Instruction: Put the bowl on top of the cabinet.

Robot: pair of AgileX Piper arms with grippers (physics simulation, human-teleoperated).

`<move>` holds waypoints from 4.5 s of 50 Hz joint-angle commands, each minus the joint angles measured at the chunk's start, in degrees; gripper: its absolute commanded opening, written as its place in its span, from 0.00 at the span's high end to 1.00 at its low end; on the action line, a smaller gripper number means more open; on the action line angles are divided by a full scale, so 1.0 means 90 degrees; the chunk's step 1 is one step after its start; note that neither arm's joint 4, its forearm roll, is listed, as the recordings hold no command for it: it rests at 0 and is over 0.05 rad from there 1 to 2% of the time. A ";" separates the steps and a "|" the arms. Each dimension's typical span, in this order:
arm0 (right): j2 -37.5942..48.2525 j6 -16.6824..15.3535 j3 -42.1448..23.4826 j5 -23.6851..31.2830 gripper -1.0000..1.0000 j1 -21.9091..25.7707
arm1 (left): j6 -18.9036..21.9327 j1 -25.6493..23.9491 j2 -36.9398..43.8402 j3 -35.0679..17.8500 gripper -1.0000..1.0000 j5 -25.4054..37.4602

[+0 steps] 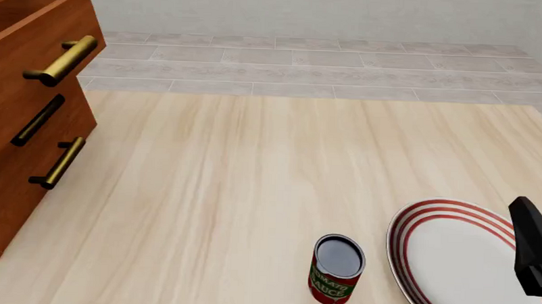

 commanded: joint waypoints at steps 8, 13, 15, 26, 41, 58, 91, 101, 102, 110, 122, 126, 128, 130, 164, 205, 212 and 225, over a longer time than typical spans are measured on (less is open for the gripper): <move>0.0000 -0.0001 0.0000 0.0000 0.00 0.0000 | 0.0156 0.0081 0.0112 -0.0051 1.00 -0.0043; 0.0000 -0.0002 0.0000 0.0000 0.00 0.0001 | 0.0154 0.0093 -0.0016 0.0029 1.00 -0.0031; 0.0000 0.0000 0.0000 0.0000 0.00 0.0002 | 0.0164 0.0072 -0.0040 0.0023 1.00 -0.0013; 0.0000 0.0000 0.0000 0.0000 0.00 -0.0001 | 0.0167 -0.0036 -0.0099 -0.0013 1.00 0.0050; 0.0001 0.0001 0.0000 0.0000 0.00 0.0000 | 0.0165 0.0051 0.0188 -0.0131 1.00 -0.0035; 0.0000 -0.0002 0.0000 0.0000 0.00 0.0000 | 0.0221 0.0185 0.0460 -0.0171 1.00 -0.0187; -0.0001 -0.0001 0.0000 0.0000 0.00 -0.0001 | 0.0425 0.0320 0.0633 -0.0068 1.00 -0.0379; 0.0001 0.0000 0.0000 0.0000 0.00 0.0000 | 0.0491 0.0364 0.0655 -0.0070 1.00 -0.0425; 0.0001 0.0000 0.0000 0.0000 0.00 0.0000 | 0.0494 0.0360 0.0653 -0.0069 1.00 -0.0428; 0.0000 0.0001 0.0000 0.0000 0.00 0.0000 | 0.0538 0.0399 0.0653 -0.0060 1.00 -0.0467; -0.0001 0.0000 0.0000 0.0000 0.00 0.0000 | 0.0587 0.0480 0.0701 -0.0041 1.00 -0.0542; 0.0001 0.0000 0.0000 0.0000 0.00 -0.0001 | 0.0610 0.0480 0.0682 -0.0017 1.00 -0.0568; 0.0000 -0.0001 0.0000 0.0000 0.00 0.0001 | 0.0607 0.0491 0.0706 -0.0011 1.00 -0.0578; 0.0001 0.0000 0.0000 0.0000 0.00 0.0001 | 0.0634 0.0486 0.0714 0.0009 1.00 -0.0591; 0.0000 -0.0001 0.0000 0.0000 0.00 0.0001 | 0.0575 0.0367 0.0726 0.0198 0.00 -0.0737; 0.0001 0.0001 0.0000 0.0000 0.00 0.0000 | 0.0653 0.0083 -0.0819 0.0572 0.00 -0.0597; 0.0000 -0.0003 0.0000 0.0000 0.00 0.0000 | 0.0637 -0.0008 -0.1122 0.0627 0.00 -0.0506; 0.0000 0.0000 0.0000 0.0000 0.00 0.0000 | 0.0683 -0.0095 -0.1652 0.0707 0.00 -0.0396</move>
